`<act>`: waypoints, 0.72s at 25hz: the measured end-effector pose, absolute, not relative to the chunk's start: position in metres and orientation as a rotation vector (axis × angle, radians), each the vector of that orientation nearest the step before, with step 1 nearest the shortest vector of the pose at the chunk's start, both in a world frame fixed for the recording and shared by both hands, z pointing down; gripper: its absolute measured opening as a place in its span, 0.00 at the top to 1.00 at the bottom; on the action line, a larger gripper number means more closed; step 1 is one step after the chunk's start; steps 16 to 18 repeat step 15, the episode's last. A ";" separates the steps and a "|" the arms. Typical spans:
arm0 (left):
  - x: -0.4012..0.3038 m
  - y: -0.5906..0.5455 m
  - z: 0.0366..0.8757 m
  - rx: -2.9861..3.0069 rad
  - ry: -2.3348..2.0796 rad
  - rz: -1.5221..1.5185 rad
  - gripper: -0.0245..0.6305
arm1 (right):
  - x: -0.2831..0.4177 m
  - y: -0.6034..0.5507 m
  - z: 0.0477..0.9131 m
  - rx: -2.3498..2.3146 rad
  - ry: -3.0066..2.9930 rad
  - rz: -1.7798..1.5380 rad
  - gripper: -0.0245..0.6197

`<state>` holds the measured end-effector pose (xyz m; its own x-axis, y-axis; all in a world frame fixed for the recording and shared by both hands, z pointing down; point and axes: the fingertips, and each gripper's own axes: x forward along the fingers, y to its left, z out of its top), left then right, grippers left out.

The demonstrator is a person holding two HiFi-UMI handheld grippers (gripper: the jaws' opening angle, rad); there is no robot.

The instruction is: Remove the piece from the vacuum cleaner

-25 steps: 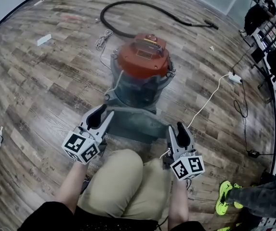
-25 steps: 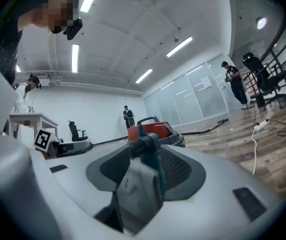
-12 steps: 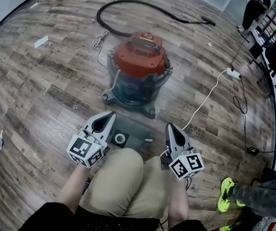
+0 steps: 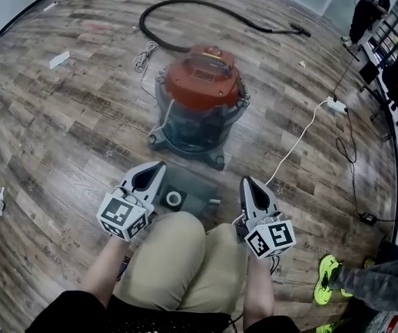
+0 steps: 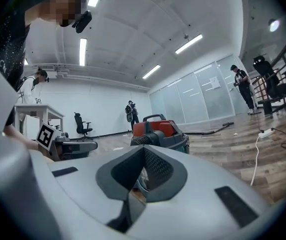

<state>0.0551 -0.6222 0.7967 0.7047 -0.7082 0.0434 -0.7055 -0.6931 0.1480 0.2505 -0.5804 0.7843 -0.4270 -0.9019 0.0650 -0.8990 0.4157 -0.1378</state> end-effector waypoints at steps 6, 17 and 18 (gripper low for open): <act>0.049 -0.624 0.797 2.757 -1.164 -0.015 0.95 | 0.247 -0.580 0.779 -1.653 2.646 -0.206 0.95; 0.043 -0.621 0.801 2.751 -1.173 0.008 0.95 | 0.238 -0.578 0.771 -1.621 2.672 -0.179 0.95; 0.043 -0.621 0.801 2.751 -1.173 0.008 0.95 | 0.238 -0.578 0.771 -1.621 2.672 -0.179 0.95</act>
